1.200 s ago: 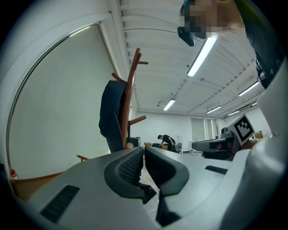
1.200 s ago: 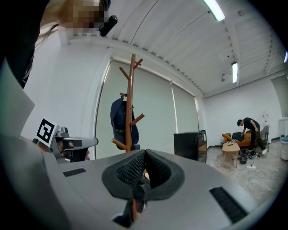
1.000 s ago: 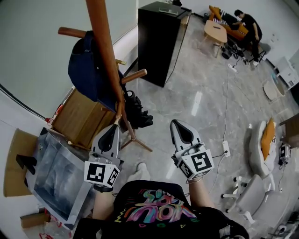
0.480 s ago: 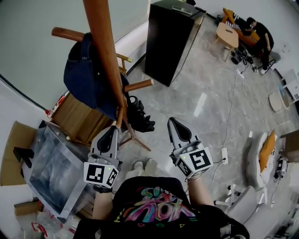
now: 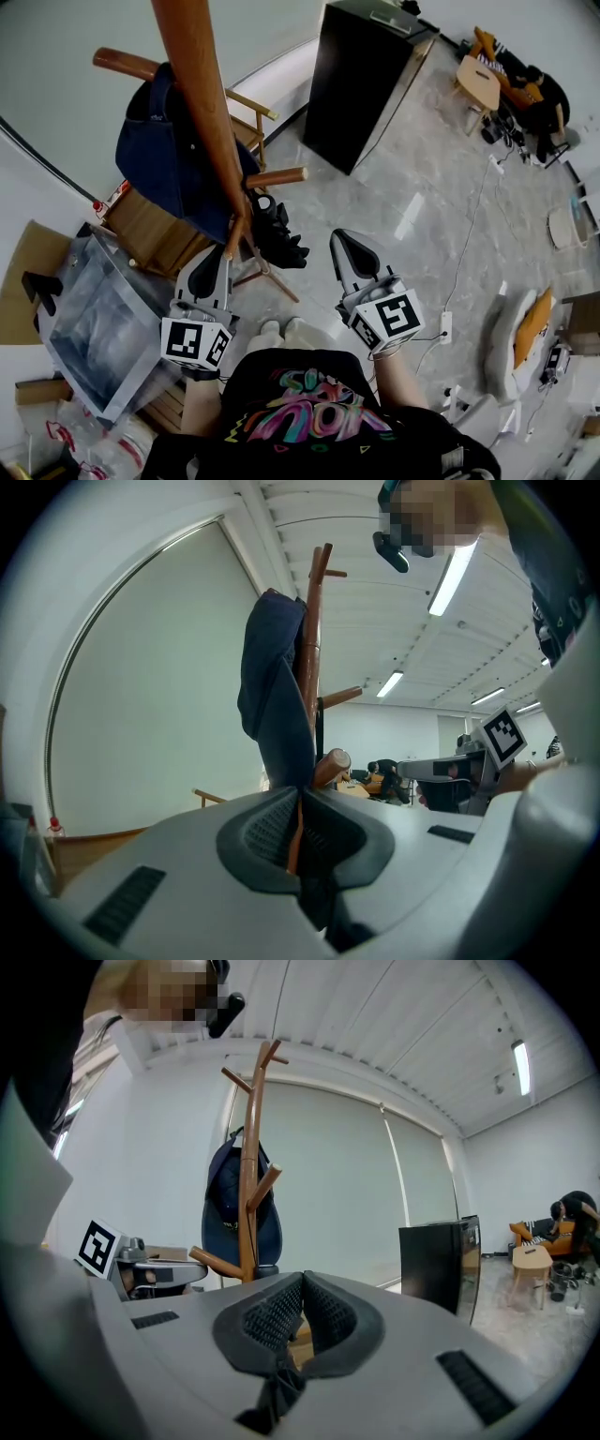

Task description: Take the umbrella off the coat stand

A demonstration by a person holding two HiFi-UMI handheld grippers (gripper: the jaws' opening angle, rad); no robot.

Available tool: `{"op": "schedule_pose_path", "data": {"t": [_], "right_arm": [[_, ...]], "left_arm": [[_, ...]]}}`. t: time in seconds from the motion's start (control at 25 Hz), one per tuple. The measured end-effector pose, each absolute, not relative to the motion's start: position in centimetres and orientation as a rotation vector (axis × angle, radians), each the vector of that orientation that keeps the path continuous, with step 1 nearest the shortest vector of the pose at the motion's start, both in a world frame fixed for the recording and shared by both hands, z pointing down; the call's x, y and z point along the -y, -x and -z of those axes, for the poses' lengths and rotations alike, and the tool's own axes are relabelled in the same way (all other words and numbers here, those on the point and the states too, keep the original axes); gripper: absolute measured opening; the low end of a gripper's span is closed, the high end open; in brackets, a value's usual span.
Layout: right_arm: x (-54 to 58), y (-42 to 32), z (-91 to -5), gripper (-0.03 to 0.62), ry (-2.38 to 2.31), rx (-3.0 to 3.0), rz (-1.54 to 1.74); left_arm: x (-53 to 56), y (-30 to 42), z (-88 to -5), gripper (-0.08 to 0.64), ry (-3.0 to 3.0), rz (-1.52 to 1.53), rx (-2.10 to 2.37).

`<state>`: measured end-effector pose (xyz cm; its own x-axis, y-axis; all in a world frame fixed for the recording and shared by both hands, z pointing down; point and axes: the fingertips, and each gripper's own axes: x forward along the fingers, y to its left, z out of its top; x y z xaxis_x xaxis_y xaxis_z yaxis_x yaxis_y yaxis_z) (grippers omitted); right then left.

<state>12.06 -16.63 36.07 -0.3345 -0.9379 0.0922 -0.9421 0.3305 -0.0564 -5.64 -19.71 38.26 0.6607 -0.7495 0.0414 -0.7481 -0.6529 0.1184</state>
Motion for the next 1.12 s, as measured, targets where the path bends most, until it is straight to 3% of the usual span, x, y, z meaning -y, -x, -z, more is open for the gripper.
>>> {"op": "schedule_pose_path", "data": {"t": [0.88,1.12], "right_arm": [[19.0,-9.6,-38.6,0.019,-1.518,2.716,-0.205],[19.3,-8.0,-39.3,0.135,-1.378,2.779,-0.209]], "left_arm": [[18.5,6.7,-39.6,0.033,-2.659,-0.011,1.394],[18.0,7.1,-39.5,0.034,-2.649,0.0,1.414]]}}
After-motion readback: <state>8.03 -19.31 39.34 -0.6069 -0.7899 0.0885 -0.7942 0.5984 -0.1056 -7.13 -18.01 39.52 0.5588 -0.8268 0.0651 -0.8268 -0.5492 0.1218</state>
